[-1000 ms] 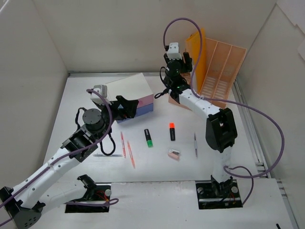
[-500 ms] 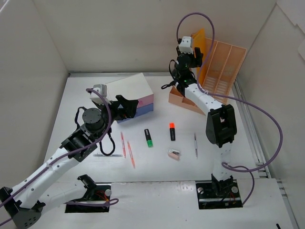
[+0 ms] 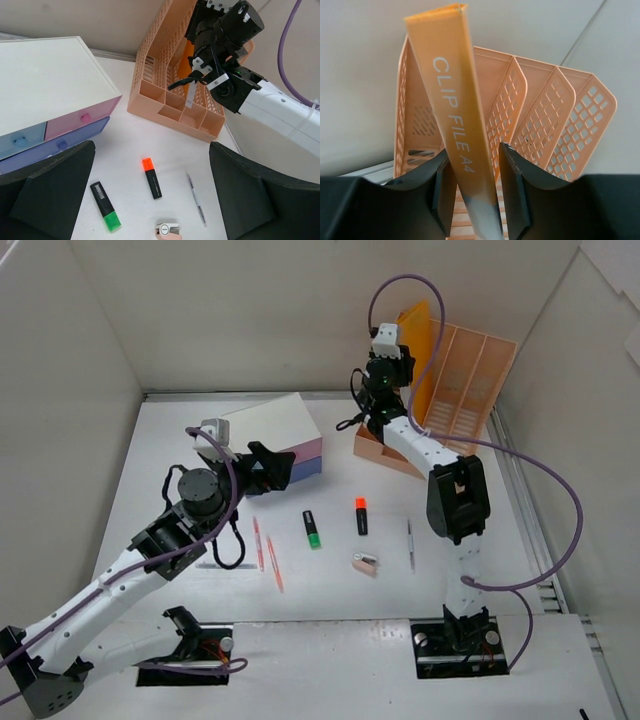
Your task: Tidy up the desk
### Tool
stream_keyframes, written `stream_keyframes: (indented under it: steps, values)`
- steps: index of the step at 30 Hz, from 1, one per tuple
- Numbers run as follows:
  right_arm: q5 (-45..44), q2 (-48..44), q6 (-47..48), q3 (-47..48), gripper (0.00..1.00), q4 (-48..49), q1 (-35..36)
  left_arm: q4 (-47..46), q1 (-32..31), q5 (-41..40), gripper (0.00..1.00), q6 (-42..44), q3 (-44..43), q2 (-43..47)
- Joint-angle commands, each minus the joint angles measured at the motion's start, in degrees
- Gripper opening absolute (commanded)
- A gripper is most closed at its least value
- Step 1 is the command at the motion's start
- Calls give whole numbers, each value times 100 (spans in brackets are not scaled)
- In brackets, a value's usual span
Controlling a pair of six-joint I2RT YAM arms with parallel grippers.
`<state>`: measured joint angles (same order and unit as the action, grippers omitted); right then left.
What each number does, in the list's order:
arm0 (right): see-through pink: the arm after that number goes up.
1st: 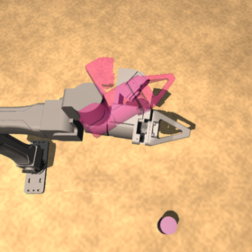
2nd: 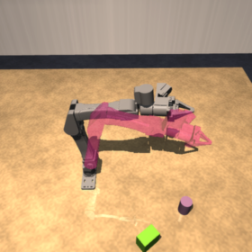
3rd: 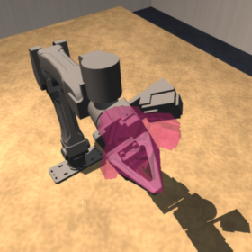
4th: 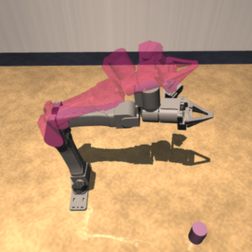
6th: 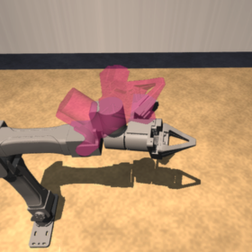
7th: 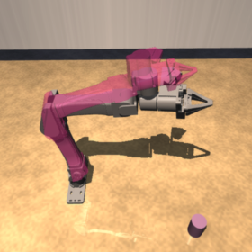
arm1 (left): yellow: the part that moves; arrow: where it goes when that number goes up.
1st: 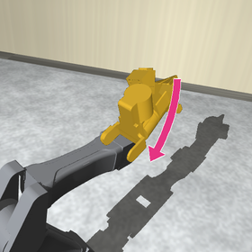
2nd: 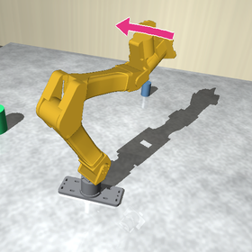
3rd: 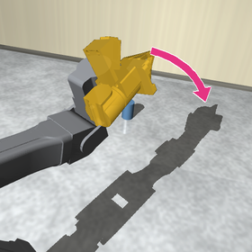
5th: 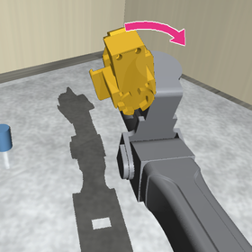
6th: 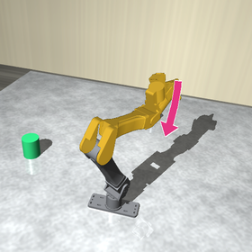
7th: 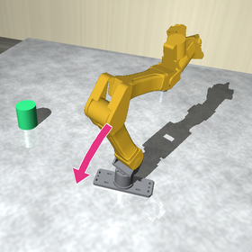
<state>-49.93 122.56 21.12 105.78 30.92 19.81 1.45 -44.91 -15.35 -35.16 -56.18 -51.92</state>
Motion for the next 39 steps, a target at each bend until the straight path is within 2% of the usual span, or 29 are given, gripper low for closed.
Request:
stream_keyframes:
  steps: [1,3,6,9,17,22,31,39]
  values:
    - [-139,-58,-302,206,35,371,-153,-172,-62,-143,94,-70,-341,42]
    - [-122,-22,-328,241,35,310,-206,-172,-115,-152,94,-79,-376,-2]
    - [-69,22,-363,268,24,204,-276,-172,-167,-152,94,-79,-428,-46]
    - [141,-22,-346,215,0,55,-320,-172,-168,-152,94,-62,-464,-81]
    - [633,-381,-416,-188,0,90,-338,-14,-220,-152,94,-97,-464,-73]
    - [853,-698,-311,-715,0,1019,-346,13,-220,-152,94,-132,-429,-55]
    - [1029,-856,-249,-848,0,1627,-355,-5,-273,-170,94,-202,-271,68]
    - [1319,-962,-319,-892,0,1707,-425,-101,-334,-196,94,-281,-121,130]
